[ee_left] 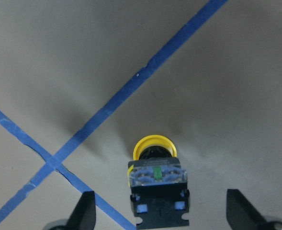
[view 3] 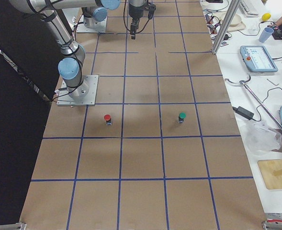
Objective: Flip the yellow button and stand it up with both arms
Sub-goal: 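Close the left gripper on the yellow button's base, then lift the yellow button and carry it toward the right gripper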
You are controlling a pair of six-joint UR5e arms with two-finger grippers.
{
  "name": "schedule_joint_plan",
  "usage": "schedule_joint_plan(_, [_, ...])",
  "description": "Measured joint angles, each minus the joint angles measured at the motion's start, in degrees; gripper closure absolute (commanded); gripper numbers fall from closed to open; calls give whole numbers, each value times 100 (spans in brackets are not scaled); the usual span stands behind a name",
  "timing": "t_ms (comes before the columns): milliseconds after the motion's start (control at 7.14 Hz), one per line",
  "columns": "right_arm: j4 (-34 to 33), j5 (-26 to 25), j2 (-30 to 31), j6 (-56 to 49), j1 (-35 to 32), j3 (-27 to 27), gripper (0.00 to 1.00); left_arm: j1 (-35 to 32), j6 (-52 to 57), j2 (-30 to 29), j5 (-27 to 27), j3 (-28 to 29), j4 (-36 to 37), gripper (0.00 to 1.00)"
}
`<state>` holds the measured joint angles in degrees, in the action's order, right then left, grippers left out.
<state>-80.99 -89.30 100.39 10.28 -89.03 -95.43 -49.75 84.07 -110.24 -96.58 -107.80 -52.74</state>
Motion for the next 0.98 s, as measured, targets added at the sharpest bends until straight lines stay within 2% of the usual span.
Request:
schedule_joint_plan(280, [20,-12,-15,-7,0,-14,0,0,-7,-24,2,-12,10,14])
schedule_joint_plan(420, [18,-11,-16,-8,0,-15,0,0,-11,-29,4,-19,14,26])
schedule_joint_plan(560, [17,-9,-15,-8,2,-14,0,0,-12,-21,3,-28,13,48])
schedule_joint_plan(700, [36,-27,-8,-1,11,-14,0,-5,-13,4,5,-34,-2,63])
schedule_joint_plan(840, [114,-54,-8,21,21,-16,0,-21,-13,38,7,-36,-25,75])
schedule_joint_plan(980, [212,-43,-8,40,29,-18,0,-35,-13,64,8,-37,-39,80])
